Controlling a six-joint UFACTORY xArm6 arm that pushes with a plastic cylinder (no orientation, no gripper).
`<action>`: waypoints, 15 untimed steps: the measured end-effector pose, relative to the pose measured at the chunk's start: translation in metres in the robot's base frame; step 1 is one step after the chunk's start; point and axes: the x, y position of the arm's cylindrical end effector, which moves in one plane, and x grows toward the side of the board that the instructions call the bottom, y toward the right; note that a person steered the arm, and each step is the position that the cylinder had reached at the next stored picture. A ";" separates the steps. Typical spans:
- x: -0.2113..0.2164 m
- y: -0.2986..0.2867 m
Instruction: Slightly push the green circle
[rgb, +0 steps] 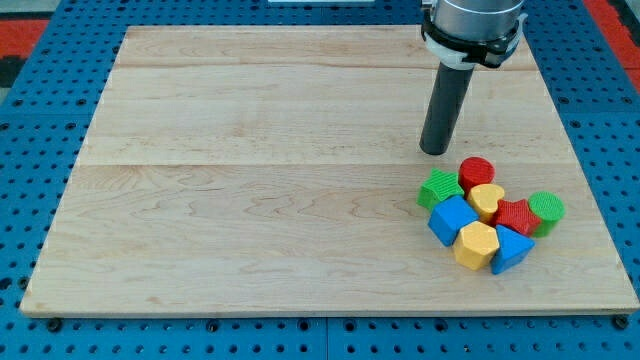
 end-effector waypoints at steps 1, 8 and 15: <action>0.000 0.000; 0.136 0.168; 0.118 0.150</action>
